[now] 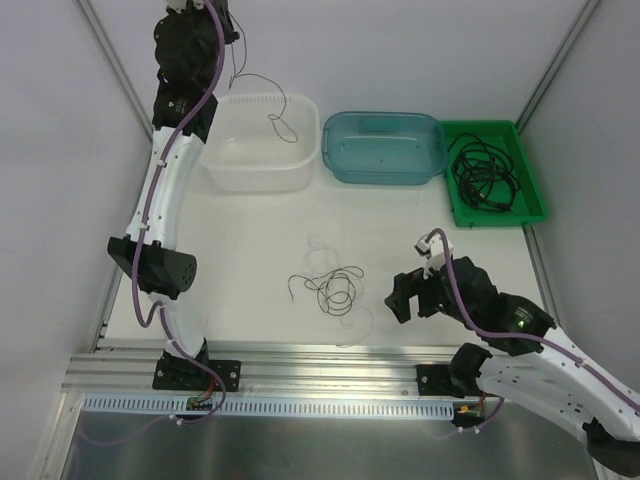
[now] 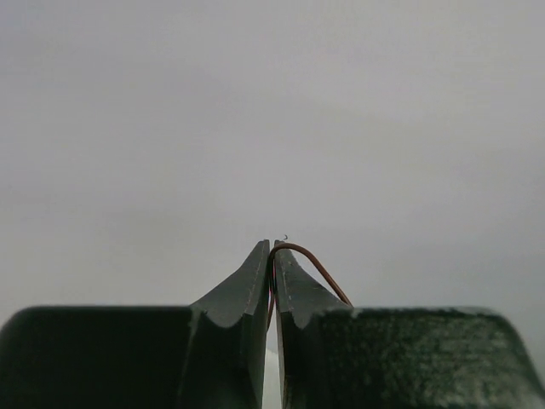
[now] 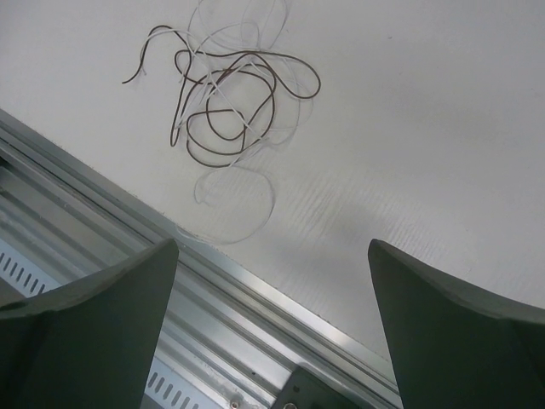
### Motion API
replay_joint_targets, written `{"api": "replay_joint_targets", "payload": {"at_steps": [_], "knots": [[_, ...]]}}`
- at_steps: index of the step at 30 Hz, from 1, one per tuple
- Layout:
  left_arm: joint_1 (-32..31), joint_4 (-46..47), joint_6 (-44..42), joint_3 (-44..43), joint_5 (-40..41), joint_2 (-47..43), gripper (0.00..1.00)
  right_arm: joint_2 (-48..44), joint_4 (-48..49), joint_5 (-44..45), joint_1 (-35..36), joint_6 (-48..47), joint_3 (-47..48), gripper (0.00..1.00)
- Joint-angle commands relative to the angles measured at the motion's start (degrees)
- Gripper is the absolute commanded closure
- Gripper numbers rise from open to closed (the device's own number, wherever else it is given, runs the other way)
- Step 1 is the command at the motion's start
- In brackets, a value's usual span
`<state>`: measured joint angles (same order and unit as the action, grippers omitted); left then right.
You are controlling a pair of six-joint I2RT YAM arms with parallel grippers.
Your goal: Untangle the cables
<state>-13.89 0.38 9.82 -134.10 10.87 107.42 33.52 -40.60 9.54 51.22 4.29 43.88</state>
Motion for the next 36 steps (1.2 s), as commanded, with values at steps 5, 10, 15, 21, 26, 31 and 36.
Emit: {"api": "replay_joint_targets", "payload": {"at_steps": [5, 10, 15, 21, 26, 31, 36], "knots": [[4.0, 16.2, -4.3, 7.1, 0.5, 11.4, 0.94, 1.6, 2.5, -1.5, -0.1, 1.1, -2.2, 0.01], [4.7, 16.2, -2.5, 16.0, -0.8, 13.3, 0.90, 2.4, 2.7, -2.0, -0.2, 1.3, -2.7, 0.02], [4.8, 14.8, -3.8, 22.7, -2.4, 12.5, 0.85, 2.9, 2.2, -1.5, -0.1, 1.8, -1.8, 0.02], [4.8, 10.6, -2.5, 29.8, 0.1, 4.3, 0.27, 2.4, 1.2, -1.7, -0.1, 2.6, -0.6, 0.02], [3.7, 5.2, 2.0, 46.6, -2.5, -12.2, 0.11, 1.9, 0.6, -0.8, -0.2, 4.0, 0.2, 0.03], [-3.2, -3.5, 6.1, 63.3, -7.6, -25.0, 0.01, 5.0, 1.2, -1.7, -0.1, 6.5, 0.6, 0.03], [-16.8, -9.4, 10.3, 79.0, -12.1, -34.6, 0.01, 8.6, 6.5, -5.1, -0.1, 10.3, -1.9, 0.04]]}}
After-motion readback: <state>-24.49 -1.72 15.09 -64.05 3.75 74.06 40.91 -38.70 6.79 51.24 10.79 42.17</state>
